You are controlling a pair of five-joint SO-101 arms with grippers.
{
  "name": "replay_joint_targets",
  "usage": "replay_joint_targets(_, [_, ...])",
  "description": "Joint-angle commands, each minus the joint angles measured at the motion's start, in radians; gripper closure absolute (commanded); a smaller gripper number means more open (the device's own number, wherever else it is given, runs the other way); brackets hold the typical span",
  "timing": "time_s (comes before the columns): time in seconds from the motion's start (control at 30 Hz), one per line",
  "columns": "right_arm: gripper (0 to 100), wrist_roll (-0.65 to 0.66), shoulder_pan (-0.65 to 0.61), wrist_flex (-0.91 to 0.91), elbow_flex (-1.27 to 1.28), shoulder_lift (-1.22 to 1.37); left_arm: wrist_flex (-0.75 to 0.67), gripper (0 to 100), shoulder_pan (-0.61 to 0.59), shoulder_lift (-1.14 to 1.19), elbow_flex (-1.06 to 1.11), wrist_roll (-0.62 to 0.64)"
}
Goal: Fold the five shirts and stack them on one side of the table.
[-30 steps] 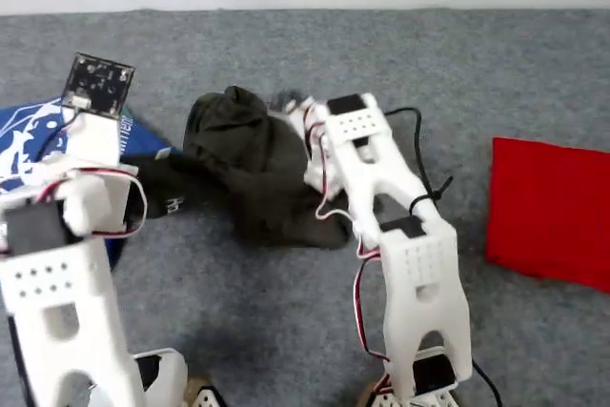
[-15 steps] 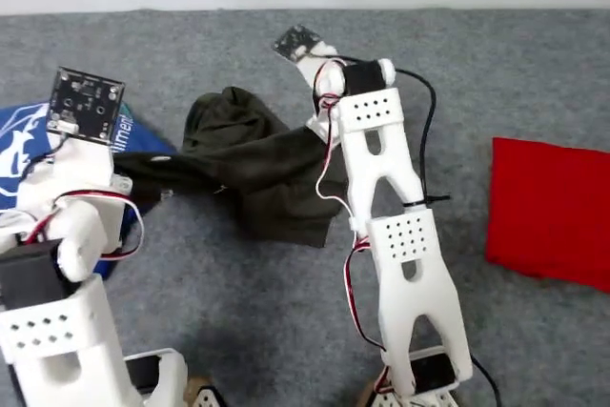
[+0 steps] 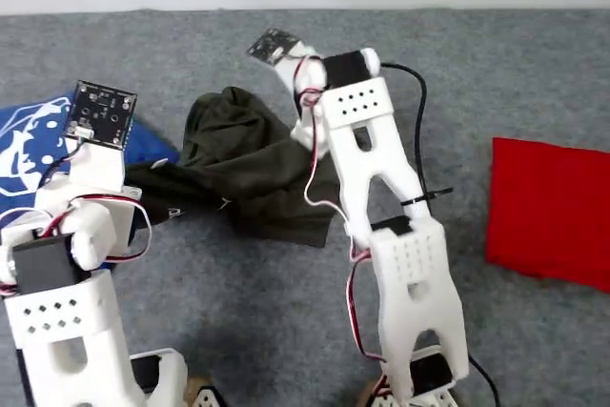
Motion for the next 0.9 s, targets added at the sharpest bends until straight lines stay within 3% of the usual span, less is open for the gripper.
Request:
replay_joint_targets(0.0, [99.0,0.012,-0.058,0.042,0.302,-0.232,-0.038,99,-0.008,-0.021,-0.004,-0.003])
replay_joint_targets(0.2, [97.6,0.006,-0.134,0.041,0.543,-0.300,-0.061,99,-0.006,-0.020,-0.002,-0.003])
replay_joint_targets(0.4, [77.4,-0.048,-0.179,0.013,0.588,-0.231,-0.064,99,-0.006,-0.020,-0.002,-0.003])
replay_joint_targets(0.87, [77.9,-0.066,-0.185,-0.091,0.585,-0.096,-0.060,99,-0.005,-0.021,-0.002,0.052])
